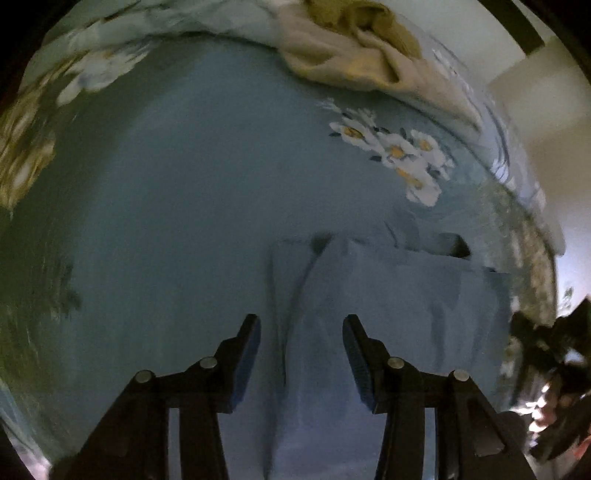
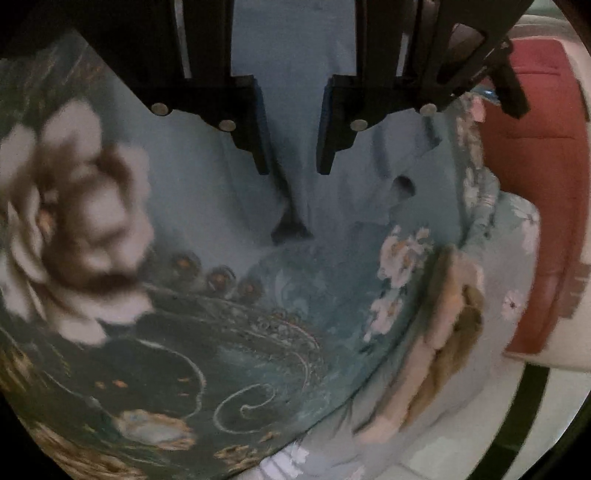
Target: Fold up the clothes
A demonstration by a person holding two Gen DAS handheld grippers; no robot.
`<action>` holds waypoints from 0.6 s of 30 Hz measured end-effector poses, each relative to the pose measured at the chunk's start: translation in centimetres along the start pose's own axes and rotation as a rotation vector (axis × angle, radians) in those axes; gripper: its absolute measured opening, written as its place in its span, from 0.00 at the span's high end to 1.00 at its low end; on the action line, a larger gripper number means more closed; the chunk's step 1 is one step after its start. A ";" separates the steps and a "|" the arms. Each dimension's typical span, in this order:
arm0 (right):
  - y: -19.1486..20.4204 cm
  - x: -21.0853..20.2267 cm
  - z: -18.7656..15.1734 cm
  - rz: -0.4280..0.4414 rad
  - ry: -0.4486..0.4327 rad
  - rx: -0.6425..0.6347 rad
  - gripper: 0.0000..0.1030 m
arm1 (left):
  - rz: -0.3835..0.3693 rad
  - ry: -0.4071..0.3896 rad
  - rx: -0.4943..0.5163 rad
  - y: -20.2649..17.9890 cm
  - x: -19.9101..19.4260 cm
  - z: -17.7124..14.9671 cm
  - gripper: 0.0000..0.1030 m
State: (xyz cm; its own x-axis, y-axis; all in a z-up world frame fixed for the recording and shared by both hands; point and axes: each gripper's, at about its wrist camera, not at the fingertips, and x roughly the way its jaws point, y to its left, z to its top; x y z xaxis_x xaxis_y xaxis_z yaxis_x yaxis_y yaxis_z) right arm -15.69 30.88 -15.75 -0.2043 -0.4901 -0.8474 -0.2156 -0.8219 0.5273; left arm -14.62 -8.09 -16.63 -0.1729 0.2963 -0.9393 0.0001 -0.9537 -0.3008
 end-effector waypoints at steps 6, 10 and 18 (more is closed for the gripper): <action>1.5 1.2 1.2 -0.028 0.013 -0.074 0.95 | 0.043 -0.028 0.074 -0.7 1.6 2.0 0.91; 1.5 0.5 1.6 0.009 -0.001 -0.084 0.97 | 0.016 -0.059 0.081 -0.2 0.9 2.0 0.96; 1.1 -1.8 2.9 0.046 -0.075 -0.074 0.97 | -0.095 -0.177 0.014 0.7 -2.6 3.5 0.96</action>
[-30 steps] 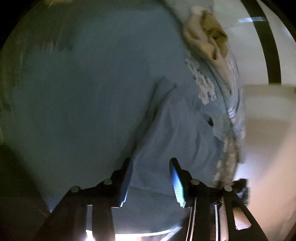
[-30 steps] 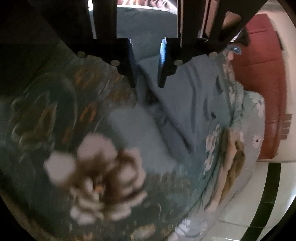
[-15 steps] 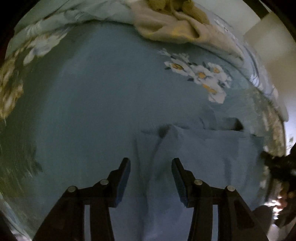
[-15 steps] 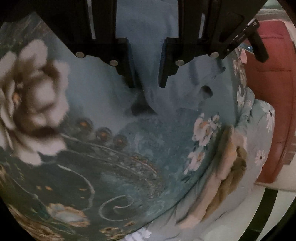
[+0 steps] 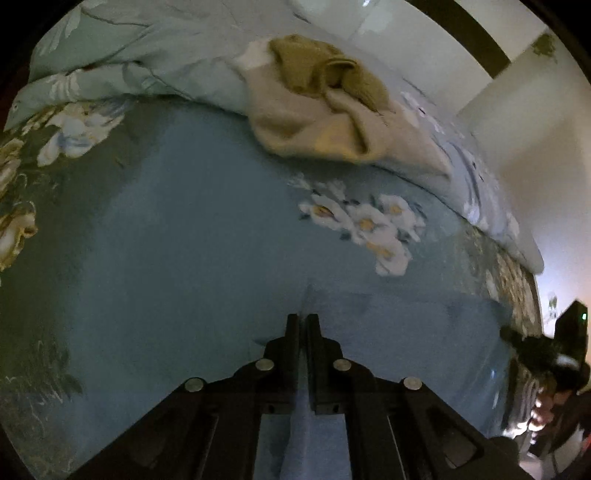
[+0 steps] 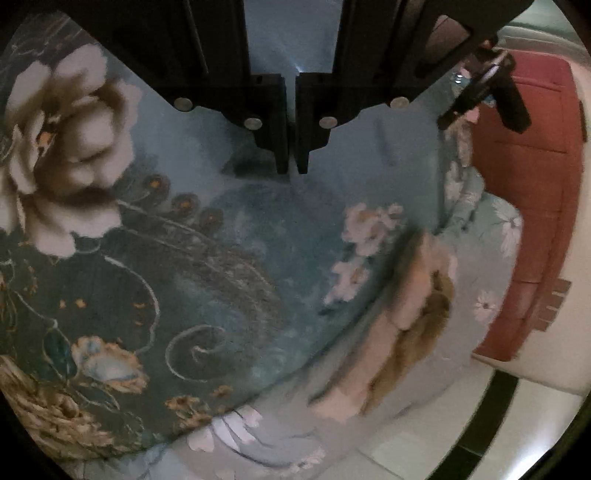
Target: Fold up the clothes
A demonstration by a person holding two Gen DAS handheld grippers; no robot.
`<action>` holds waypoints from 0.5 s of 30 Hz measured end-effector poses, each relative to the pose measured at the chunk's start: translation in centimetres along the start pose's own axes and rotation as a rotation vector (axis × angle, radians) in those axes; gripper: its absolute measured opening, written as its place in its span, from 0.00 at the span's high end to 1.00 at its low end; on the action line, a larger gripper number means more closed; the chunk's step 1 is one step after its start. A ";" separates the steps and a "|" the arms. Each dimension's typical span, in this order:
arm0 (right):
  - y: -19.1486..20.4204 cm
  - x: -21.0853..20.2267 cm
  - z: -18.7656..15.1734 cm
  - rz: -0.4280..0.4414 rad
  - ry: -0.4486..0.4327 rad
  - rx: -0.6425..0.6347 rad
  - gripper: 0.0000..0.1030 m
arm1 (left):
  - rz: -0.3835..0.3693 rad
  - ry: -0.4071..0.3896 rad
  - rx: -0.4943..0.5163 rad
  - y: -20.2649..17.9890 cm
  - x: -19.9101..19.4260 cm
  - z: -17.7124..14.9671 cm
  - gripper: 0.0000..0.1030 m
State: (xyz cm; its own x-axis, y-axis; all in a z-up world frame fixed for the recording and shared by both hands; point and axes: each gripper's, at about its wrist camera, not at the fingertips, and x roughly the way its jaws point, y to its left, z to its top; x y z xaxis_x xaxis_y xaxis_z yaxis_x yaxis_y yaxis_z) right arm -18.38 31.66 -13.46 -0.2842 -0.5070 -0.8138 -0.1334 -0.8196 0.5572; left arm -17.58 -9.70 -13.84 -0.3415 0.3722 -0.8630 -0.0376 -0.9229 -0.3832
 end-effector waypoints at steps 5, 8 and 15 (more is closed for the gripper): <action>-1.1 1.9 -0.2 -0.008 0.052 0.056 0.95 | 0.062 0.122 -0.061 1.1 4.2 -0.3 0.94; -1.5 0.9 -0.8 0.015 0.034 0.050 0.90 | 0.040 0.108 -0.118 1.8 3.6 -1.1 0.90; -5.6 -1.1 -5.1 0.067 0.085 0.095 0.67 | 0.035 0.045 -0.197 1.5 -1.3 -4.4 0.75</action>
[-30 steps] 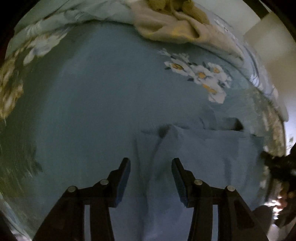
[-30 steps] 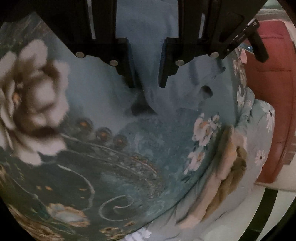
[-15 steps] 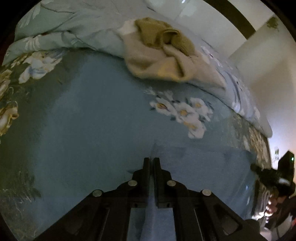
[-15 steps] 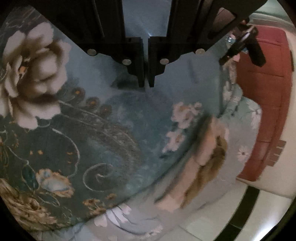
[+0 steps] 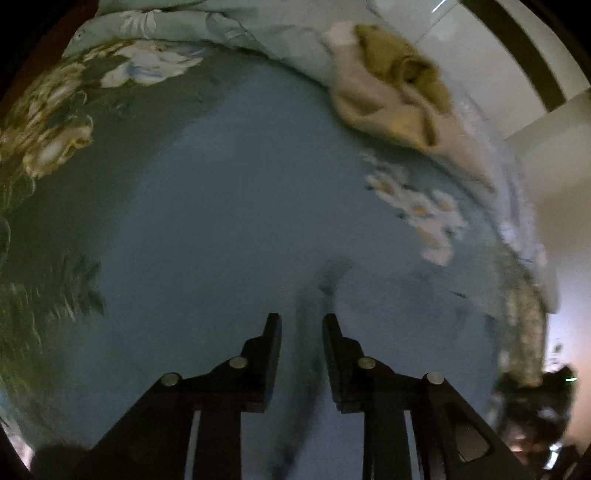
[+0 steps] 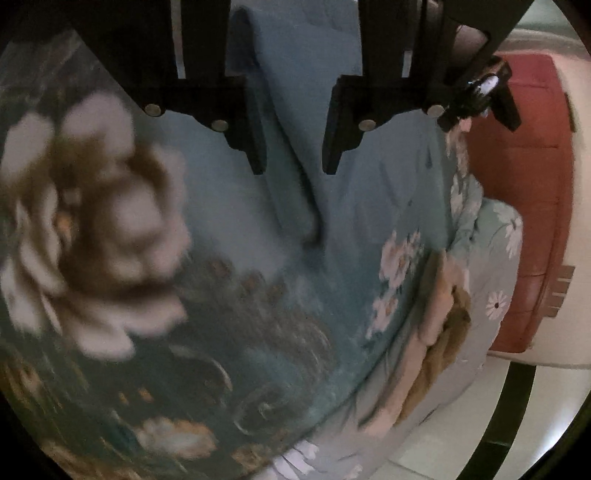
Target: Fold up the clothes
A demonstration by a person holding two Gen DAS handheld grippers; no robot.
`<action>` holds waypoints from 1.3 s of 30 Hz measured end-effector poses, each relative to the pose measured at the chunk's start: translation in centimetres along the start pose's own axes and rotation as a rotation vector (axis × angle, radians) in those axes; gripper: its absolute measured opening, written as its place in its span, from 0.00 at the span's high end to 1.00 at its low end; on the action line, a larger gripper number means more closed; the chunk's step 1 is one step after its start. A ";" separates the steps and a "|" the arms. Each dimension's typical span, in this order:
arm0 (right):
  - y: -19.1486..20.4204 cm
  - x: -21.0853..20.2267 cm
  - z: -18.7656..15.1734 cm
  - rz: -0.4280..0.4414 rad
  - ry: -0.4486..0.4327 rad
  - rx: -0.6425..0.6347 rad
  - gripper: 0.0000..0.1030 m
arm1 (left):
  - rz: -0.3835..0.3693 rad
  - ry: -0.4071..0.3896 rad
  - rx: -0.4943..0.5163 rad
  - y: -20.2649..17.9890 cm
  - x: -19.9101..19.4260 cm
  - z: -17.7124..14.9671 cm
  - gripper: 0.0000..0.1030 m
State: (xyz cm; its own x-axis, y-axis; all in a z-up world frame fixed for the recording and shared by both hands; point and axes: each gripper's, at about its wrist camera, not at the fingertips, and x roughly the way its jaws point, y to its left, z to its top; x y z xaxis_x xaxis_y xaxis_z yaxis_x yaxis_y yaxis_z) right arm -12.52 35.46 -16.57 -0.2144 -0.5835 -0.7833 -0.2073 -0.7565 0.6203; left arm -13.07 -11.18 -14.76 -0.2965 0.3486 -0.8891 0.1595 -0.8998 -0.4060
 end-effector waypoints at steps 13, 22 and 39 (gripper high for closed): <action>-2.1 2.8 -2.7 0.075 0.034 0.145 0.72 | -0.138 0.289 0.209 -11.6 6.4 -10.1 0.78; 1.8 1.2 -2.8 -0.005 0.010 0.035 0.87 | -0.076 0.305 0.202 -11.8 7.5 -11.1 0.85; 22.8 3.1 -7.6 -0.079 0.051 -0.380 0.88 | -0.185 -0.020 -0.192 2.4 -4.9 -7.9 0.84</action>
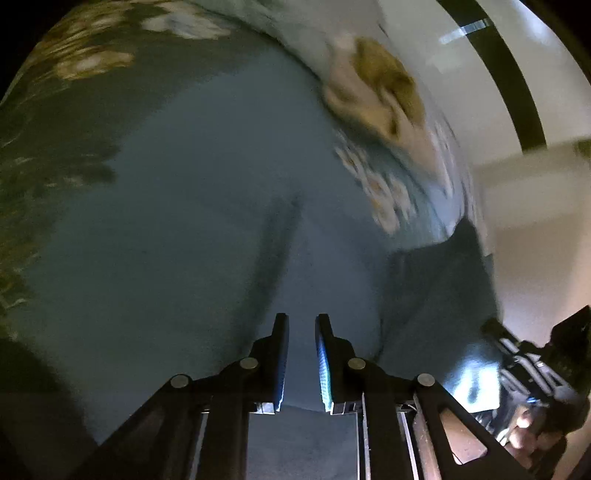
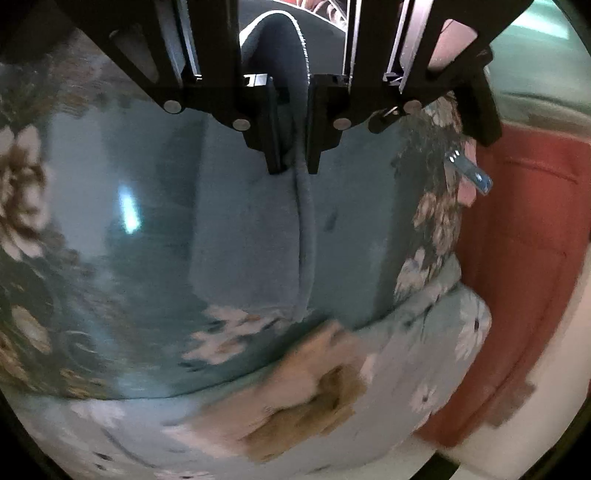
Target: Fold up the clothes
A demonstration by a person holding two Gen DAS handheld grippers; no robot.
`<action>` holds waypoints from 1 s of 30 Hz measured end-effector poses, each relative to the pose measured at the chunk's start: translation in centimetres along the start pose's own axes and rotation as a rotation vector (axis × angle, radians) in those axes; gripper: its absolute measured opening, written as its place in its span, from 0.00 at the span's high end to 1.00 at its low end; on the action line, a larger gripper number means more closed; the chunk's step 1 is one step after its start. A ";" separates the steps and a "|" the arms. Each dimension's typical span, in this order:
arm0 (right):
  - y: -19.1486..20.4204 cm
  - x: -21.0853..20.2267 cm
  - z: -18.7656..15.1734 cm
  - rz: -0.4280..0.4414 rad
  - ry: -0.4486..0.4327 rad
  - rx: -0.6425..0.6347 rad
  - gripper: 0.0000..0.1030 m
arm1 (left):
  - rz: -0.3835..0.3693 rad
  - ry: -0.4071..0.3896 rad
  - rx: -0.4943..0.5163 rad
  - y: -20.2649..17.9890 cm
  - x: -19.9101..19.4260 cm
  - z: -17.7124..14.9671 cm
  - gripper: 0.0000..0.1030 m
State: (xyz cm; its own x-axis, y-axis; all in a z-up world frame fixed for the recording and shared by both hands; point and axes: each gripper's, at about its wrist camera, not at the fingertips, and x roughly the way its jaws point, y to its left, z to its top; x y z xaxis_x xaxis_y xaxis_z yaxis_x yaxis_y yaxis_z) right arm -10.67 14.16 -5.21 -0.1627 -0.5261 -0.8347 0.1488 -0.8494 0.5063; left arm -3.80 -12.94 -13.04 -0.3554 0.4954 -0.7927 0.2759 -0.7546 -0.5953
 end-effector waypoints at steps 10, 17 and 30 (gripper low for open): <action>7.8 11.0 -2.1 -0.020 0.192 -0.094 0.93 | -0.040 -0.039 -0.116 5.6 -3.9 0.8 0.82; 4.2 5.9 -1.7 0.031 0.087 -0.049 0.93 | -0.089 0.009 -0.014 2.6 -1.9 0.8 0.66; -8.4 0.5 -4.9 -0.018 0.055 0.238 0.92 | 0.003 0.166 0.278 -4.0 6.2 0.9 0.55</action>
State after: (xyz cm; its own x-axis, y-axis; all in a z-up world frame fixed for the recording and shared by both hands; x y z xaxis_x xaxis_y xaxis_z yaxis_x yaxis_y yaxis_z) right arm -7.19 21.25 -10.95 -0.1091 -0.5133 -0.8513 -0.0891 -0.8479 0.5227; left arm -7.88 -7.25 -15.48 -0.1978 0.5395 -0.8184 0.0144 -0.8332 -0.5528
